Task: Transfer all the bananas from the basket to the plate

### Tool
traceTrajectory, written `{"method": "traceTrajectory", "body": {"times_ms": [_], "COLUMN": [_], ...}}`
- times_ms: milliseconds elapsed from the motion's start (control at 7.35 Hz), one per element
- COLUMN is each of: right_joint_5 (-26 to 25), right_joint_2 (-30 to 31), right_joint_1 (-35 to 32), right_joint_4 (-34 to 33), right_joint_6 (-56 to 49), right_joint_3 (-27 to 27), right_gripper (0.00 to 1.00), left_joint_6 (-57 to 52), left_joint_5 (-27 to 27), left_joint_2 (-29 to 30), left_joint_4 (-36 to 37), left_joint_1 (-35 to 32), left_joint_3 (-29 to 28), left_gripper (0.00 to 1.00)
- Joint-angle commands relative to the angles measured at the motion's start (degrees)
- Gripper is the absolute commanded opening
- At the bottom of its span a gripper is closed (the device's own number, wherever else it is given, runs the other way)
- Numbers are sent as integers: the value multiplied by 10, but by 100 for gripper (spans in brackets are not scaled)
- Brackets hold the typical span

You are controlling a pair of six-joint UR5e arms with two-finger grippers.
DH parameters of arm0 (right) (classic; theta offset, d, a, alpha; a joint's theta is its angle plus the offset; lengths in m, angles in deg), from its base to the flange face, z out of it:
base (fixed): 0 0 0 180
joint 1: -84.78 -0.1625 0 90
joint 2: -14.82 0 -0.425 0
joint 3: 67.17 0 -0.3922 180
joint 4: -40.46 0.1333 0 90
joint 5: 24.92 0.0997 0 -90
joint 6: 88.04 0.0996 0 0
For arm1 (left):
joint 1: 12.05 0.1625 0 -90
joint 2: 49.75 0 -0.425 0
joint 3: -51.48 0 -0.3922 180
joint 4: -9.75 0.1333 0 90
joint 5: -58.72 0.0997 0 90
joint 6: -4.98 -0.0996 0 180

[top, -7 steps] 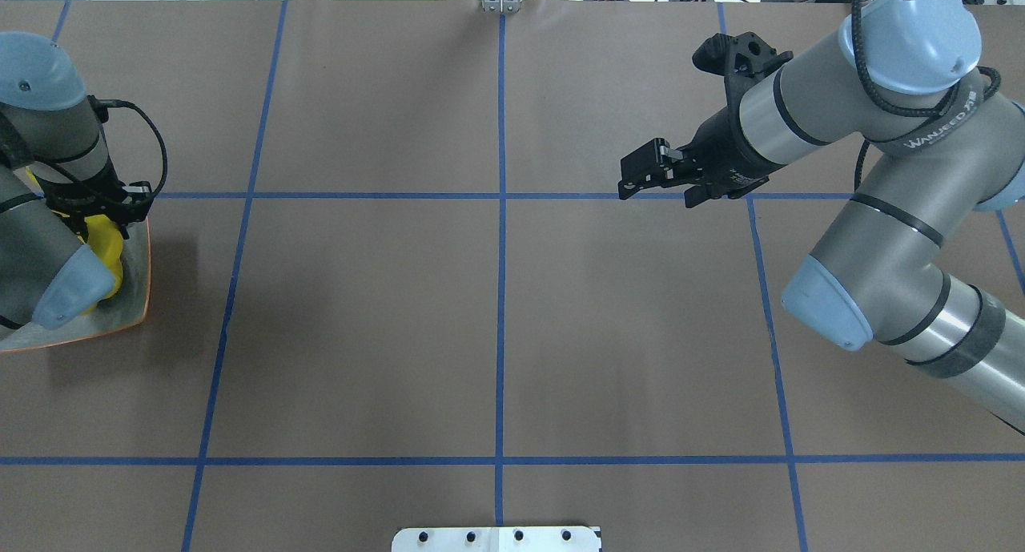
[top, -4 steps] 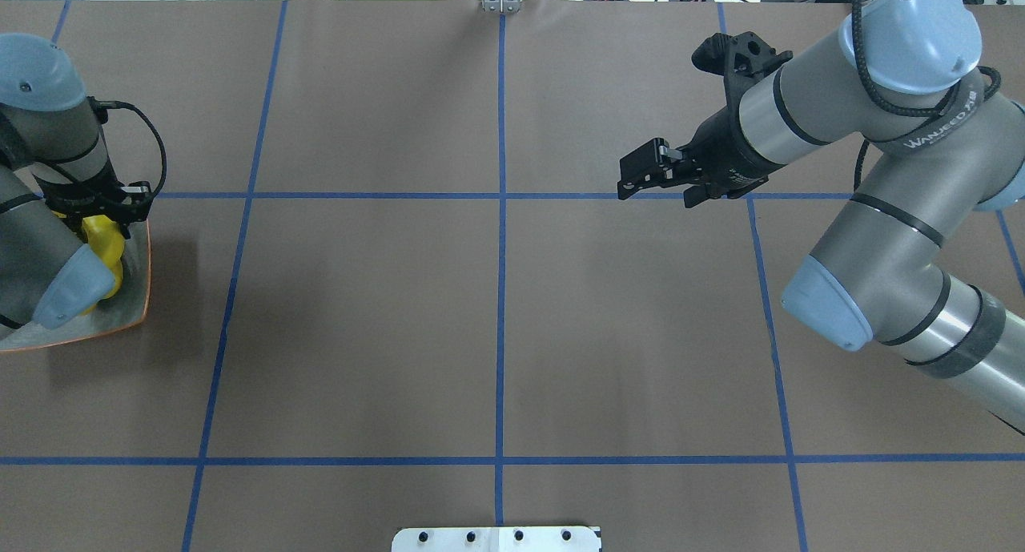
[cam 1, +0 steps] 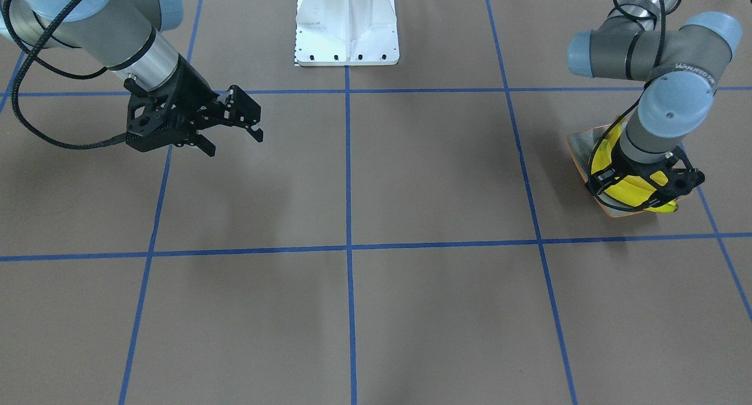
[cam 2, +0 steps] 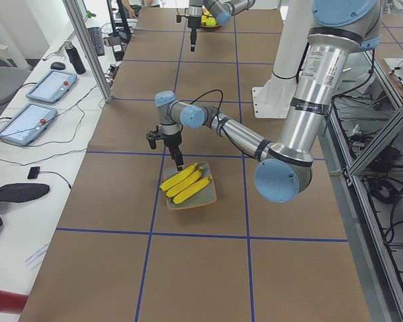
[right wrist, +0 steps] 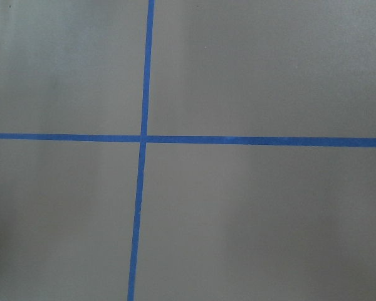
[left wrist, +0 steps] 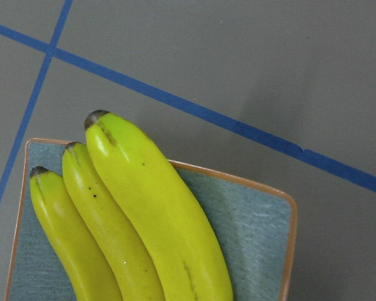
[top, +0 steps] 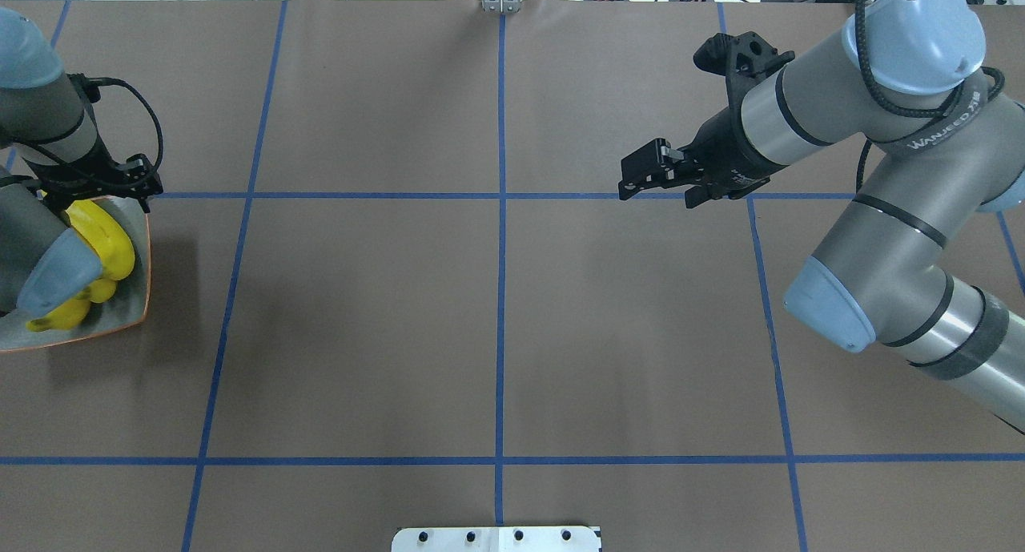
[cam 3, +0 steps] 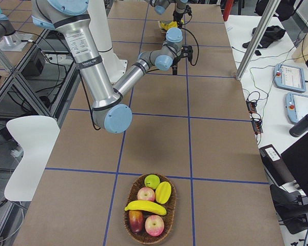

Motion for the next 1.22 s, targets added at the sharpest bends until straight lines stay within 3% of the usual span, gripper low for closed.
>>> {"method": "traceTrajectory", "body": {"times_ms": [0,408,680,1088], "right_joint_5": [-2,0,-1,0], "right_joint_2": [44,148,215,332], "right_joint_1": [-8,-93,-156,-264], "right_joint_4": [0,0,-1,-1], "right_joint_6": [1,-15,-43,-251], "right_joint_3": [-27,-40,-35,-12], "right_gripper": [100,100,100,100], "left_joint_6": [-2,-34,-43,-88], "left_joint_5": [-14,-52,-57,-78], "left_joint_2": [3,-5,-8,-21], "left_joint_4": [-3,-24,-24,-22], "left_joint_1": [-7,-7,-7,-8], "left_joint_3": [72,170,197,209], "left_gripper": [100,100,100,100]}}
